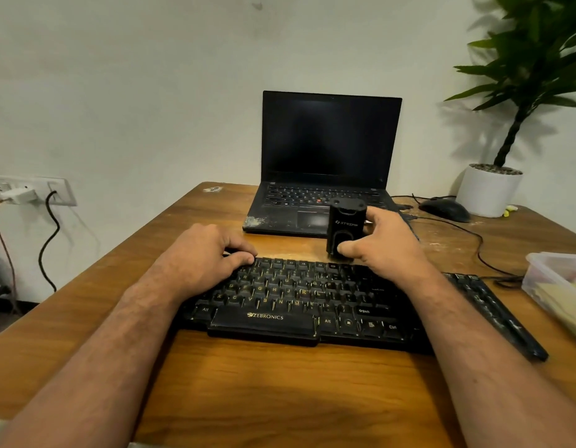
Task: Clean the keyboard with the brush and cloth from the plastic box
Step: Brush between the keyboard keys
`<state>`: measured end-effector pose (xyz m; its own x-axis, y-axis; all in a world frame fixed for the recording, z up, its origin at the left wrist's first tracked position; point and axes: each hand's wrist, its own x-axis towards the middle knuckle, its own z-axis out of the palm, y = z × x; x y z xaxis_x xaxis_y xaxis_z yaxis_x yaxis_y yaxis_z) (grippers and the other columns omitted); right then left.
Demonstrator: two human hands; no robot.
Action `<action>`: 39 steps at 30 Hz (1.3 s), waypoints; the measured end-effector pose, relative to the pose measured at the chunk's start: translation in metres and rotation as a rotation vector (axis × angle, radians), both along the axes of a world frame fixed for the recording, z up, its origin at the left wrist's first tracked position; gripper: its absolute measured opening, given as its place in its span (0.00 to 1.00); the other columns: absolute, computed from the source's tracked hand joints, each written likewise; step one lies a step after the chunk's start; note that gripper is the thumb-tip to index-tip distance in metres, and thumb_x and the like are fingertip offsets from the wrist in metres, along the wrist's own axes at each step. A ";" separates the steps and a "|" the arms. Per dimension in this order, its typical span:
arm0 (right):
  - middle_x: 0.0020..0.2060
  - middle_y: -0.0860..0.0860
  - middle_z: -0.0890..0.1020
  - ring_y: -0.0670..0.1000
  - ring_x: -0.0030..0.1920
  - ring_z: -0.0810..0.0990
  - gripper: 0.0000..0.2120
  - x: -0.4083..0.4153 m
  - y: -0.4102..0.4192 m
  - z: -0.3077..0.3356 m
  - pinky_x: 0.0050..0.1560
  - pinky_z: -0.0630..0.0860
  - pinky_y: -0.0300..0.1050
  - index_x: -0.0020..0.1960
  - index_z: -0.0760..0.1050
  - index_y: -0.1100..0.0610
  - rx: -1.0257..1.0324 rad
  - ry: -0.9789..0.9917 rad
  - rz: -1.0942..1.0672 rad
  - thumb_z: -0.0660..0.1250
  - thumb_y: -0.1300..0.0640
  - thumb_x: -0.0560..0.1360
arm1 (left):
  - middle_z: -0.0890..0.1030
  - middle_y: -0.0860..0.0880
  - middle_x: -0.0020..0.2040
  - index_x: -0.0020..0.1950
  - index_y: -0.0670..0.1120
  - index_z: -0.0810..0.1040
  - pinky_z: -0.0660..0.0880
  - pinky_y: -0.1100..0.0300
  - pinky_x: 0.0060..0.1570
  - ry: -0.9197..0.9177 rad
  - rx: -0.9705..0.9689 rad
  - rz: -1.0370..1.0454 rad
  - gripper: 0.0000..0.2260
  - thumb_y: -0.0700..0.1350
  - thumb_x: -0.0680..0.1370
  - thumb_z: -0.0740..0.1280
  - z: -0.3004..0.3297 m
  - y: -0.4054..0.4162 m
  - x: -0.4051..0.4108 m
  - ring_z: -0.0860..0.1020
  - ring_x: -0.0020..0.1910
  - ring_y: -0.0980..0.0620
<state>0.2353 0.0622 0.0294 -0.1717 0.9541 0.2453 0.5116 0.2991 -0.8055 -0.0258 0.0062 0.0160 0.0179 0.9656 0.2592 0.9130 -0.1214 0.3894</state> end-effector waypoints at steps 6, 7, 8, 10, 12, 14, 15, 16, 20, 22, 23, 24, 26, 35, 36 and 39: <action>0.47 0.44 0.85 0.43 0.48 0.84 0.20 0.020 -0.003 0.010 0.44 0.78 0.36 0.56 0.79 0.47 -0.029 -0.092 0.071 0.78 0.61 0.68 | 0.83 0.59 0.53 0.55 0.60 0.83 0.73 0.59 0.61 0.028 -0.021 0.003 0.08 0.54 0.77 0.69 0.001 0.000 0.002 0.78 0.52 0.61; 0.48 0.44 0.85 0.44 0.49 0.83 0.20 0.023 -0.003 0.009 0.46 0.78 0.39 0.58 0.79 0.48 0.002 -0.114 0.022 0.78 0.60 0.68 | 0.83 0.59 0.53 0.54 0.60 0.83 0.72 0.59 0.60 0.023 -0.025 0.003 0.08 0.54 0.77 0.69 0.001 0.001 0.002 0.77 0.51 0.61; 0.48 0.44 0.84 0.45 0.50 0.83 0.21 0.027 -0.003 0.008 0.49 0.79 0.42 0.58 0.79 0.47 0.014 -0.102 -0.007 0.77 0.59 0.68 | 0.83 0.59 0.53 0.54 0.59 0.83 0.72 0.59 0.60 0.007 -0.030 -0.005 0.07 0.54 0.76 0.70 0.001 0.003 0.003 0.77 0.51 0.61; 0.48 0.45 0.85 0.46 0.49 0.84 0.21 0.031 -0.005 0.002 0.51 0.82 0.49 0.58 0.78 0.46 -0.021 -0.034 0.020 0.77 0.60 0.69 | 0.83 0.61 0.49 0.51 0.60 0.84 0.73 0.59 0.59 -0.025 -0.050 -0.042 0.06 0.54 0.76 0.71 0.005 0.008 0.008 0.77 0.49 0.64; 0.48 0.45 0.86 0.46 0.48 0.85 0.21 0.033 -0.007 -0.003 0.52 0.83 0.52 0.58 0.78 0.45 -0.041 0.002 0.037 0.77 0.61 0.69 | 0.82 0.62 0.46 0.50 0.60 0.85 0.73 0.64 0.53 -0.013 -0.123 -0.095 0.06 0.55 0.74 0.72 0.012 0.017 0.015 0.76 0.46 0.67; 0.49 0.45 0.85 0.47 0.51 0.84 0.22 0.033 -0.006 -0.002 0.54 0.82 0.52 0.60 0.77 0.45 0.016 -0.012 -0.004 0.77 0.59 0.69 | 0.83 0.61 0.47 0.50 0.59 0.86 0.72 0.65 0.49 -0.007 -0.235 -0.130 0.07 0.55 0.73 0.74 0.021 0.029 0.023 0.77 0.47 0.65; 0.50 0.45 0.85 0.47 0.52 0.83 0.22 0.033 -0.006 -0.001 0.54 0.82 0.52 0.61 0.77 0.45 0.028 -0.010 -0.017 0.76 0.59 0.69 | 0.84 0.60 0.47 0.49 0.58 0.86 0.73 0.62 0.52 -0.027 -0.300 -0.144 0.07 0.55 0.72 0.74 0.025 0.035 0.026 0.78 0.48 0.63; 0.50 0.45 0.85 0.46 0.52 0.84 0.22 0.035 -0.006 -0.001 0.54 0.81 0.51 0.60 0.77 0.45 0.019 0.013 0.002 0.76 0.59 0.70 | 0.85 0.59 0.46 0.48 0.57 0.87 0.74 0.58 0.57 -0.052 -0.356 -0.162 0.07 0.54 0.71 0.75 0.028 0.041 0.028 0.80 0.49 0.61; 0.46 0.44 0.85 0.43 0.47 0.85 0.20 0.033 -0.012 -0.001 0.45 0.81 0.38 0.58 0.77 0.43 -0.016 0.009 0.092 0.76 0.61 0.71 | 0.86 0.57 0.43 0.45 0.54 0.88 0.75 0.52 0.61 -0.130 -0.418 -0.213 0.06 0.52 0.70 0.77 0.025 0.050 0.025 0.82 0.48 0.57; 0.48 0.43 0.85 0.43 0.48 0.84 0.22 0.030 -0.013 -0.001 0.48 0.82 0.42 0.61 0.78 0.45 0.055 -0.039 0.011 0.76 0.59 0.70 | 0.86 0.57 0.43 0.46 0.54 0.88 0.75 0.56 0.58 -0.201 -0.351 -0.227 0.08 0.53 0.69 0.76 0.017 0.047 0.023 0.83 0.47 0.59; 0.48 0.43 0.84 0.44 0.49 0.84 0.23 0.028 -0.013 0.000 0.50 0.82 0.45 0.62 0.77 0.45 0.066 -0.032 0.008 0.76 0.59 0.70 | 0.86 0.57 0.44 0.47 0.54 0.88 0.75 0.58 0.56 -0.219 -0.319 -0.237 0.09 0.53 0.69 0.76 0.014 0.046 0.022 0.82 0.46 0.60; 0.48 0.43 0.84 0.44 0.50 0.84 0.23 0.026 -0.015 0.001 0.51 0.82 0.47 0.62 0.77 0.45 0.055 -0.007 0.044 0.77 0.58 0.70 | 0.86 0.58 0.44 0.48 0.55 0.87 0.74 0.60 0.55 -0.210 -0.295 -0.248 0.09 0.54 0.69 0.76 0.011 0.044 0.021 0.82 0.46 0.62; 0.48 0.43 0.85 0.44 0.49 0.85 0.24 0.020 -0.019 0.001 0.51 0.83 0.48 0.62 0.76 0.44 -0.006 0.025 0.161 0.77 0.59 0.70 | 0.86 0.61 0.42 0.46 0.57 0.87 0.73 0.63 0.51 -0.169 -0.253 -0.255 0.07 0.54 0.70 0.75 0.008 0.044 0.022 0.81 0.45 0.65; 0.47 0.41 0.85 0.39 0.49 0.84 0.23 0.001 -0.026 -0.004 0.49 0.80 0.39 0.60 0.76 0.42 0.029 -0.008 0.264 0.77 0.59 0.70 | 0.84 0.63 0.38 0.41 0.60 0.87 0.73 0.65 0.45 -0.121 -0.183 -0.219 0.05 0.56 0.67 0.77 0.012 0.043 0.028 0.80 0.41 0.68; 0.47 0.41 0.86 0.39 0.49 0.84 0.24 0.001 -0.028 -0.005 0.49 0.81 0.40 0.59 0.76 0.41 0.010 0.008 0.289 0.77 0.60 0.70 | 0.84 0.64 0.38 0.41 0.60 0.87 0.73 0.65 0.44 -0.113 -0.180 -0.222 0.05 0.56 0.67 0.77 0.012 0.044 0.028 0.80 0.41 0.68; 0.44 0.39 0.84 0.33 0.41 0.82 0.23 0.002 -0.027 -0.003 0.39 0.77 0.30 0.56 0.75 0.38 0.052 0.025 0.216 0.77 0.61 0.70 | 0.84 0.63 0.39 0.41 0.60 0.87 0.73 0.64 0.44 -0.095 -0.186 -0.202 0.06 0.58 0.67 0.76 0.013 0.043 0.025 0.80 0.42 0.66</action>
<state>0.2368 0.0354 0.0259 -0.3642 0.8818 0.2997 0.4112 0.4409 -0.7978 -0.0009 0.0496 0.0292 0.1990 0.9761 0.0874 0.8361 -0.2156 0.5045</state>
